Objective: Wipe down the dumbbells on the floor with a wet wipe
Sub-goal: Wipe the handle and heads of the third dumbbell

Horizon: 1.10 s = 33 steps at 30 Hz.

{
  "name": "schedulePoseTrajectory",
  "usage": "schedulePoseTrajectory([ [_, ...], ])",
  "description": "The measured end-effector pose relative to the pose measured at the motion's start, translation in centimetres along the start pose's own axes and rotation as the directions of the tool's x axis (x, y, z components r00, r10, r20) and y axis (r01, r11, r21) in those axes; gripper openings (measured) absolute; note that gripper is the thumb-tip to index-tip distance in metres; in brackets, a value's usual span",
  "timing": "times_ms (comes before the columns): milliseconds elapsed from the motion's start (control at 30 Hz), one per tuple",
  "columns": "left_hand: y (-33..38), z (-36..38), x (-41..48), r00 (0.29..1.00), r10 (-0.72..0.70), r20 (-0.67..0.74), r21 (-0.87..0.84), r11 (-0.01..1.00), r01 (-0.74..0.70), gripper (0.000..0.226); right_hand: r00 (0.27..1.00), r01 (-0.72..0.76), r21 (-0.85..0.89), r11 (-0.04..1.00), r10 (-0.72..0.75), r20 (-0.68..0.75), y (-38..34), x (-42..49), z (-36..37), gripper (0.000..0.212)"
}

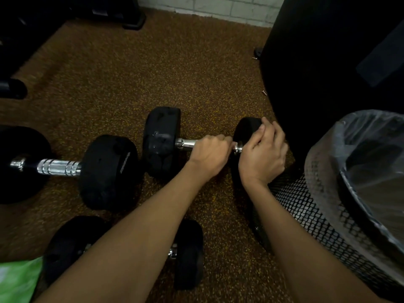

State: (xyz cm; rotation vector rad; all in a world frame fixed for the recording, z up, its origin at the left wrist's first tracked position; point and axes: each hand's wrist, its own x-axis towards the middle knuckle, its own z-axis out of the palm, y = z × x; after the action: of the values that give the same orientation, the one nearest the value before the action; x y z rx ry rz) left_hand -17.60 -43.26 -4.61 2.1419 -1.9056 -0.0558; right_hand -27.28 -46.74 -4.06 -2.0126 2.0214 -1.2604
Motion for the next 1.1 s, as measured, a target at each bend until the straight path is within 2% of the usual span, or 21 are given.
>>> schedulePoseTrajectory([
  [33,0.3,0.1,0.3,1.000,-0.012,-0.005,0.062,0.998,0.013,0.036,1.000,-0.002,-0.002,1.000,0.002,0.007,0.0,0.0,0.0,0.040],
  [100,0.5,0.7,-0.1,1.000,0.018,-0.013,0.058,0.998,-0.017,0.031,1.000,-0.007,0.005,1.000,0.007,0.003,-0.1,0.1,0.0,0.040],
  [167,0.0,1.6,-1.6,0.991,0.122,-0.052,-0.026,0.992,-0.123,0.041,1.000,-0.009,0.011,1.000,0.009,0.000,-0.1,0.0,0.0,0.041],
  [233,-0.9,1.7,-3.1,0.966,0.242,-0.087,-0.009,0.970,-0.244,0.049,1.000,-0.004,0.015,1.000,0.004,0.000,0.1,-0.1,-0.1,0.040],
  [300,-1.3,1.0,-3.5,0.947,0.319,-0.044,0.031,0.948,-0.318,0.052,1.000,-0.003,0.017,1.000,0.003,-0.002,0.2,-0.2,-0.1,0.039],
  [333,-1.3,0.6,-3.2,0.947,0.321,-0.007,-0.018,0.947,-0.321,0.051,1.000,-0.001,0.015,1.000,0.001,-0.002,0.2,-0.2,-0.1,0.039],
  [433,-1.1,-0.4,-1.4,0.982,0.182,0.051,-0.305,0.939,-0.159,0.039,1.000,-0.005,0.019,1.000,0.005,0.005,0.1,-0.2,-0.1,0.038],
  [500,-1.1,-0.7,-0.3,0.995,0.087,0.040,-0.399,0.915,-0.063,0.033,1.000,-0.005,0.025,1.000,0.005,-0.001,0.1,-0.1,-0.1,0.038],
  [533,-1.2,-0.7,0.2,0.997,0.053,0.059,-0.375,0.927,-0.027,0.033,1.000,-0.001,0.024,1.000,0.001,-0.002,0.1,-0.2,-0.1,0.039],
  [633,-1.2,-0.4,0.7,0.994,0.016,0.105,-0.099,0.995,-0.005,0.038,1.000,0.003,0.024,1.000,-0.003,-0.002,0.1,-0.1,0.0,0.038],
  [767,-1.2,0.6,-0.3,0.982,0.182,0.055,0.038,0.982,-0.184,0.047,0.999,-0.003,0.036,0.999,0.005,-0.032,0.1,-0.3,0.0,0.036],
  [833,-1.3,0.5,0.0,0.979,0.186,0.087,0.074,0.978,-0.193,0.045,0.999,-0.002,0.040,0.999,0.003,-0.033,0.0,-0.3,0.0,0.037],
  [933,-1.3,-0.7,1.9,0.967,0.100,0.236,-0.082,0.993,-0.082,0.034,1.000,-0.007,0.029,1.000,0.008,-0.023,0.0,-0.2,-0.1,0.039],
  [1000,-1.7,-1.3,3.1,0.917,0.055,0.394,-0.220,0.975,0.036,0.033,1.000,-0.011,0.024,1.000,0.011,-0.013,-0.1,-0.1,-0.1,0.039],
  [1100,-2.1,-1.6,4.3,0.836,0.051,0.547,-0.315,0.937,0.149,0.037,1.000,-0.017,0.015,1.000,0.017,0.008,-0.1,0.1,0.0,0.039],
])
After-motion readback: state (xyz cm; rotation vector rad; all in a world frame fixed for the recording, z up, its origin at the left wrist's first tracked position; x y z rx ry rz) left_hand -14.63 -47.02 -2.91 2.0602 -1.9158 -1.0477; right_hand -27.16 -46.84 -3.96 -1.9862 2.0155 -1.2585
